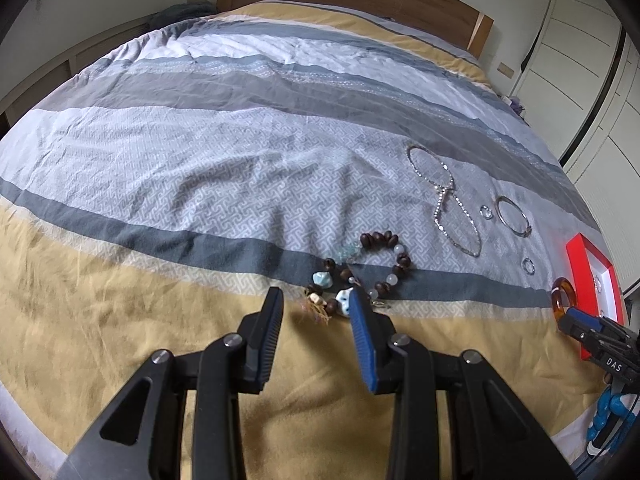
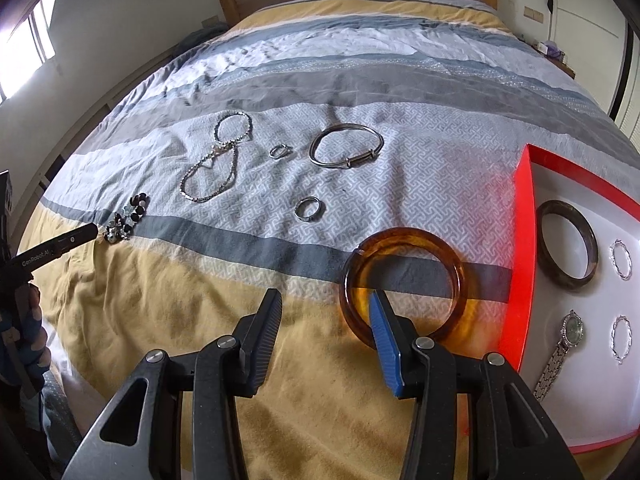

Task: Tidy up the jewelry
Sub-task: 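Grasp the dark beaded bracelet with the left tool while the right tool grasps the amber bangle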

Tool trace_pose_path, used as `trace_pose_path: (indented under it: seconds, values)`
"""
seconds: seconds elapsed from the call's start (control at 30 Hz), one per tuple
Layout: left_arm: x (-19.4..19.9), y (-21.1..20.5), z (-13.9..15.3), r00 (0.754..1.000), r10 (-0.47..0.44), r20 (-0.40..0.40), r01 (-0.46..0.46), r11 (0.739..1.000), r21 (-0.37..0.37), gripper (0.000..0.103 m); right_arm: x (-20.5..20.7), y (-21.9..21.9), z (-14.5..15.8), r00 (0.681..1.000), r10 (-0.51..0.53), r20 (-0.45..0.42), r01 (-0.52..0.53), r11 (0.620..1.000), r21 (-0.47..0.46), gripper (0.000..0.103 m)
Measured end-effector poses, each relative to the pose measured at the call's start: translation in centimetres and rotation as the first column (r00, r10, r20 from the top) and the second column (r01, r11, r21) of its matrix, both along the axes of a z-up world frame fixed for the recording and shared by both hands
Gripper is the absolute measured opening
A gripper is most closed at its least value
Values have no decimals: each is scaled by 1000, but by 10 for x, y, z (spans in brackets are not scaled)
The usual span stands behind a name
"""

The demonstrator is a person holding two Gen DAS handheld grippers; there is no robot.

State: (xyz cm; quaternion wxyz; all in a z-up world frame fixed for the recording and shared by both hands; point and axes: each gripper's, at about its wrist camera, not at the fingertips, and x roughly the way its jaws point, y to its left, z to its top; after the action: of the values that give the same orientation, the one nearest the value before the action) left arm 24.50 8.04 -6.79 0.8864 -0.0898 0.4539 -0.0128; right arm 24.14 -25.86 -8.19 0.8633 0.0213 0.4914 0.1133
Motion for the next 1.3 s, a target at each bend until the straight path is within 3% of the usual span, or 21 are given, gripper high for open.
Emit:
trace_pose_path:
  seconds: [0.23, 0.7, 0.93, 1.0, 1.13, 1.3]
  values:
    - [14, 3, -6, 1000, 17, -11, -17, 1000, -14, 32, 8, 2, -12, 1000, 8, -28, -9, 1000, -25, 45]
    - [42, -12, -34, 997, -43, -69, 43, 999, -6, 33, 18, 2, -26, 998, 34, -60, -36, 999, -32, 45]
    - [43, -22, -38, 996, -59, -67, 61, 997, 36, 28, 24, 5, -33, 997, 36, -63, -38, 999, -27, 48]
    - [40, -25, -38, 996, -64, -65, 66, 997, 36, 21, 24, 6, -33, 997, 36, -63, -37, 999, -18, 44]
    - [32, -34, -35, 994, -91, -63, 95, 993, 70, 12, 21, 6, -32, 997, 38, -72, -36, 999, 30, 15]
    - [18, -39, -18, 995, -89, -44, 93, 992, 90, 11, 9, 10, -25, 998, 41, -52, -36, 995, 94, 11]
